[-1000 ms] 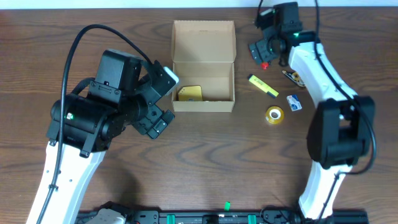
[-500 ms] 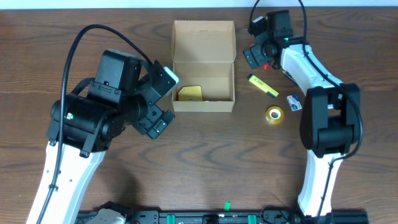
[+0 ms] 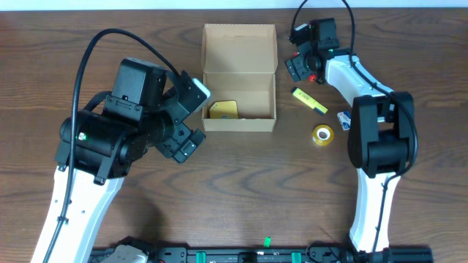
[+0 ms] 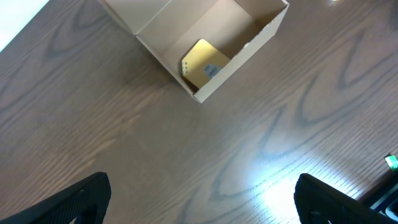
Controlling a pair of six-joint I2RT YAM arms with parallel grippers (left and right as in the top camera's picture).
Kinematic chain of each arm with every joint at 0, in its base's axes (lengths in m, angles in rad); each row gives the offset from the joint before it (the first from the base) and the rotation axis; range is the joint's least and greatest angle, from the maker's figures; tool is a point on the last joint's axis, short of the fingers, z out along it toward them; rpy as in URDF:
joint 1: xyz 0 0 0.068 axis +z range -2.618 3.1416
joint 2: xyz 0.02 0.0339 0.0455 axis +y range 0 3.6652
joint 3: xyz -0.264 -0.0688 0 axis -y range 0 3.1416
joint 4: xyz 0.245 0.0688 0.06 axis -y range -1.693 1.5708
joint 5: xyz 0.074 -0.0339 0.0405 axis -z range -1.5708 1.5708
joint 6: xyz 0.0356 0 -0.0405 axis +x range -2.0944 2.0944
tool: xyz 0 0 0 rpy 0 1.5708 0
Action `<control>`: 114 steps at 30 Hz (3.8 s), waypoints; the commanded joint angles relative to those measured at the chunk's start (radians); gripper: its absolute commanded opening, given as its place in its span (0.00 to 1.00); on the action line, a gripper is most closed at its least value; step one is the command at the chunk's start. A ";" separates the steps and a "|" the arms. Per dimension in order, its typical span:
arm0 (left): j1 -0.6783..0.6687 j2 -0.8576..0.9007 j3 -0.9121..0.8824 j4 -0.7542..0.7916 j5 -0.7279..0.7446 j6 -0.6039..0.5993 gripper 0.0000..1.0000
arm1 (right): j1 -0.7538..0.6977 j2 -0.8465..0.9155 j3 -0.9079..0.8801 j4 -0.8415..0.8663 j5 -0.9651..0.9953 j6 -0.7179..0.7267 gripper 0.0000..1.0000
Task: Pack container
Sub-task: 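Lower the right gripper onto the red stapler to grasp it, then lift the stapler with the right gripper and carry it over the box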
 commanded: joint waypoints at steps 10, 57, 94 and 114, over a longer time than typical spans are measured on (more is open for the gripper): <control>0.003 -0.002 0.030 -0.003 -0.004 0.010 0.95 | -0.031 0.048 0.010 0.040 -0.013 0.121 0.68; 0.003 -0.002 0.030 -0.003 -0.004 0.010 0.95 | 0.017 -0.348 0.011 -0.107 -0.122 -0.005 0.01; 0.003 -0.002 0.030 -0.003 -0.004 0.010 0.95 | 0.302 -0.257 0.011 -0.261 -0.476 -0.639 0.01; 0.003 -0.002 0.030 -0.003 -0.004 0.010 0.95 | 0.336 -0.173 0.011 -0.169 -0.486 -0.673 0.01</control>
